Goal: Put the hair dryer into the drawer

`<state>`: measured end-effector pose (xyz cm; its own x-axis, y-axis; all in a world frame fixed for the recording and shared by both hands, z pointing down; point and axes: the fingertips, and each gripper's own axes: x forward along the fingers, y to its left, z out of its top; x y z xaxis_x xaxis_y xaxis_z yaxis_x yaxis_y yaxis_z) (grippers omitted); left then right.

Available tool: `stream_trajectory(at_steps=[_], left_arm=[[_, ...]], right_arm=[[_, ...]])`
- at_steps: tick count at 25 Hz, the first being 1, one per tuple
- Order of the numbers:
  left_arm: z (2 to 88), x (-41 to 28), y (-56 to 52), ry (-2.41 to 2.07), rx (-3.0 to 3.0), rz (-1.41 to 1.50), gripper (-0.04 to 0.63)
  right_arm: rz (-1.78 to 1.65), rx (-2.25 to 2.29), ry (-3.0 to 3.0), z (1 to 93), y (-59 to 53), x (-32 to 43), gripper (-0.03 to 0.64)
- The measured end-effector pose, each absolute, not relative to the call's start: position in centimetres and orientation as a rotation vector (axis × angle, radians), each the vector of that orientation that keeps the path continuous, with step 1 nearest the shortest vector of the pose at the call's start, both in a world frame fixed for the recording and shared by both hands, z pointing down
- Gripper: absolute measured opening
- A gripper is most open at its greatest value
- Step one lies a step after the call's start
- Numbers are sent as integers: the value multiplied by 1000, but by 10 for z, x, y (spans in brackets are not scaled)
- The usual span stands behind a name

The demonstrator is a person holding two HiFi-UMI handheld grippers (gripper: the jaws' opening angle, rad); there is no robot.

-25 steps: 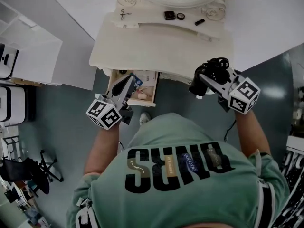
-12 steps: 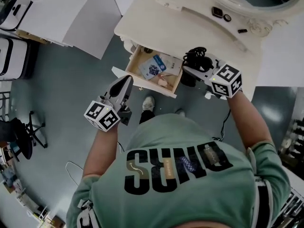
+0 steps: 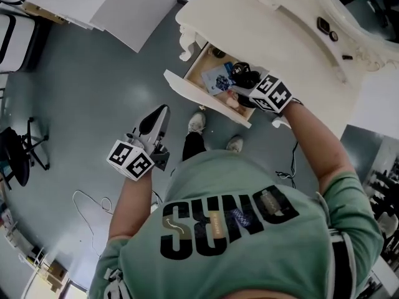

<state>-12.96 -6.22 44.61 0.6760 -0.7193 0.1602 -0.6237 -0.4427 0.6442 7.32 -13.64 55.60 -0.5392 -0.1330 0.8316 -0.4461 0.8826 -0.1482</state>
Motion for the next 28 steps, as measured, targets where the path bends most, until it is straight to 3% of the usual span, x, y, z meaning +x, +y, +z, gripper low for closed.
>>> stream_trajectory(at_steps=[9, 28], left_arm=[[476, -169, -60, -1067, 2111, -207, 9], [501, -200, -55, -1095, 2040, -217, 9]], right_arm=[[378, 309, -1885, 647, -151, 47, 167], [207, 144, -1591, 735, -147, 22, 169]])
